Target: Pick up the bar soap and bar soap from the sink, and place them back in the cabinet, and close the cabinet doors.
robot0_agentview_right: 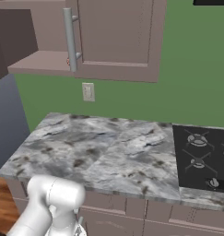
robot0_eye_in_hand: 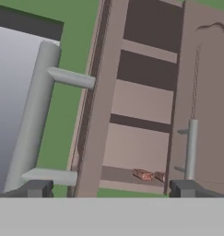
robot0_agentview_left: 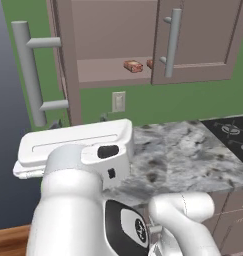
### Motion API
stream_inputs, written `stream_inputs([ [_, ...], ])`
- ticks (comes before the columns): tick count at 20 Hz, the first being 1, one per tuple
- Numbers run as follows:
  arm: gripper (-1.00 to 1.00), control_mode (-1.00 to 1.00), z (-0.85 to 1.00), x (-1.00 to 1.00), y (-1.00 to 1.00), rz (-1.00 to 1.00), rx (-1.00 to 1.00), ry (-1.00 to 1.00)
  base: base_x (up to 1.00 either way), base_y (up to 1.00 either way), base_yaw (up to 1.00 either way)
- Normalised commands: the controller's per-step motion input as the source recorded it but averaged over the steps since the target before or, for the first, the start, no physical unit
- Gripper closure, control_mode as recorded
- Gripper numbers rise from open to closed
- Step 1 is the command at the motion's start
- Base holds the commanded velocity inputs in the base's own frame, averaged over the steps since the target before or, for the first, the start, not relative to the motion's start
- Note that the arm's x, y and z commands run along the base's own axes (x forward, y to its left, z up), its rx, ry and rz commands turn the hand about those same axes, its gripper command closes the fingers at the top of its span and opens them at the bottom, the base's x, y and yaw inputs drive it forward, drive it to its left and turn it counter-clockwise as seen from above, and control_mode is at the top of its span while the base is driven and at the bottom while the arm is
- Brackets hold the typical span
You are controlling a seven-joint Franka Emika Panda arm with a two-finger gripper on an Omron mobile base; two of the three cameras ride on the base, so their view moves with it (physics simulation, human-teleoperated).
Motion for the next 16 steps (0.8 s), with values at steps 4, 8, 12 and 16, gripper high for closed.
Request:
stream_inputs([
  [4, -1.00, -1.00, -0.05, 0.12, 0.35, 0.00, 0.00, -0.02, 0.00, 0.00, 0.00],
  [8, -1.00, -1.00, -0.10, 0.21, 0.34, 0.00, 0.00, -0.01, 0.00, 0.00, 0.00],
  [12, -1.00, -1.00, -0.11, 0.29, 0.29, 0.00, 0.00, 0.00, 0.00, 0.00, 0.00],
  [16, -1.00, -1.00, -0.13, 0.34, 0.26, 0.00, 0.00, 0.00, 0.00, 0.00, 0.00],
])
